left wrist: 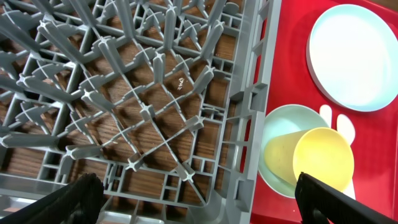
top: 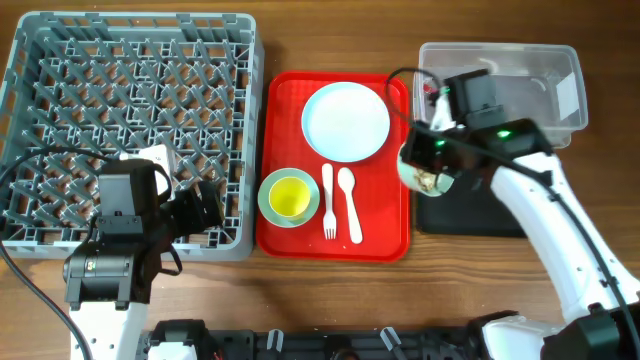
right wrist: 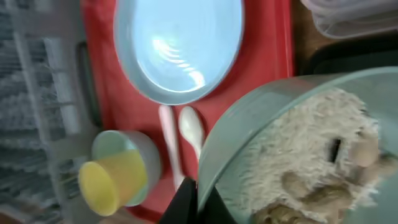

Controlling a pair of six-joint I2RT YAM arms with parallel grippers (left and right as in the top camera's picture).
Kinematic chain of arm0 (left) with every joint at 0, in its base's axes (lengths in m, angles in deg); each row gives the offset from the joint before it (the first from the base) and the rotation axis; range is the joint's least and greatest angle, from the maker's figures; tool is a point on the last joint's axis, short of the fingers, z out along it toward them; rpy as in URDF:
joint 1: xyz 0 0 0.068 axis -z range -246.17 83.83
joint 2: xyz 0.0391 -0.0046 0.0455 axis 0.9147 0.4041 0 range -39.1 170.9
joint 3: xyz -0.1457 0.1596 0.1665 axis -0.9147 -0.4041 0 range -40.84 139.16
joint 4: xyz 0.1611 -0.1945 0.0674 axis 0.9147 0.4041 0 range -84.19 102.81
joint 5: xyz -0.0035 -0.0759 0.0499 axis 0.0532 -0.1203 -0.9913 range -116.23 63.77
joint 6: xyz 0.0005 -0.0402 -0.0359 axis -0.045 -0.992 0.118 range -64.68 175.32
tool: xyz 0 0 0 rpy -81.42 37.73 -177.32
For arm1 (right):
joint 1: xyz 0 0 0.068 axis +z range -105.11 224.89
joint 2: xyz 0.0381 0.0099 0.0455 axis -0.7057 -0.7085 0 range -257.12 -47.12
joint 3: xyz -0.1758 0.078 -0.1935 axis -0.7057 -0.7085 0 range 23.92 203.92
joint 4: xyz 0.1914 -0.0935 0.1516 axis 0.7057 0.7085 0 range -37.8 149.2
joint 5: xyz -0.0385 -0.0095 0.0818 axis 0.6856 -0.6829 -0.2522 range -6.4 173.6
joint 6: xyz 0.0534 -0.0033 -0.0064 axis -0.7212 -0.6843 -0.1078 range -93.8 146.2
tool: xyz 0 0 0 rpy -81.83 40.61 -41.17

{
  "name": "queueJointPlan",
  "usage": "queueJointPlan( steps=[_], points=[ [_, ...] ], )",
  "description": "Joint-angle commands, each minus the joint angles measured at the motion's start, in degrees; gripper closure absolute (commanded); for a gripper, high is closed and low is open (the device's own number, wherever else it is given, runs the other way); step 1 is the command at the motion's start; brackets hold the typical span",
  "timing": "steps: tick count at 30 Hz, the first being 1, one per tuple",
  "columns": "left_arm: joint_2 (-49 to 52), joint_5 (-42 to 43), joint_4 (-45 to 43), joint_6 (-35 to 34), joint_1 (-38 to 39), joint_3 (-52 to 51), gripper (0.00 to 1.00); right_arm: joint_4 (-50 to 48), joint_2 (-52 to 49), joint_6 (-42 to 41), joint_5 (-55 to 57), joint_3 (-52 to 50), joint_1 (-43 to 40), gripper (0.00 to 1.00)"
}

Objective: Sort waste into correct bins and load items into the dishwasher rack
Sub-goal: 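Grasp the rim of the light-blue food bowl with the right gripper, then tip the bowl over the black tray to dump rice and shells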

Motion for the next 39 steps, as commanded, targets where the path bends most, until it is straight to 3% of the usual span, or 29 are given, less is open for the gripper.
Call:
queueJointPlan(
  steps=[1, 7, 14, 21, 26, 30, 33, 36, 39],
  points=[
    [-0.1, 0.7, -0.1, 0.7, 0.2, 1.0, 0.0, -2.0, -0.5, 4.0, -19.8, -3.4, -9.5, 0.96],
    [-0.1, 0.7, -0.1, 0.7, 0.2, 1.0, 0.0, -3.7, -3.1, 10.5, -33.2, -10.3, -22.8, 0.96],
    [-0.1, 0.7, -0.1, 0.7, 0.2, 1.0, 0.0, -10.9, -7.2, 10.9, -48.0, -18.1, -33.6, 0.95],
    [-0.1, 0.7, -0.1, 0.7, 0.2, 1.0, 0.0, -10.8, -9.4, 2.9, -48.4, -18.1, -35.8, 0.96],
    [-0.1, 0.7, -0.1, 0.7, 0.2, 1.0, 0.0, -11.7, -9.4, 9.0, -48.3, -18.1, -35.8, 0.96],
    [-0.1, 0.7, -0.1, 0.7, 0.2, 1.0, 0.0, -13.6, -9.4, 8.7, -56.8, -18.1, -35.8, 0.96],
    [-0.1, 0.7, -0.1, 0.7, 0.2, 1.0, 0.0, -21.7, -9.4, 2.8, -68.1, -18.1, -35.8, 0.96],
    [-0.1, 0.7, -0.1, 0.7, 0.2, 1.0, 0.0, -26.2, -9.4, -1.6, -69.4, -18.1, -35.8, 0.96],
    [-0.1, 0.7, -0.1, 0.7, 0.2, 1.0, 0.0, -26.9, -9.4, -0.7, -68.4, -18.1, -35.8, 0.96]
  ],
)
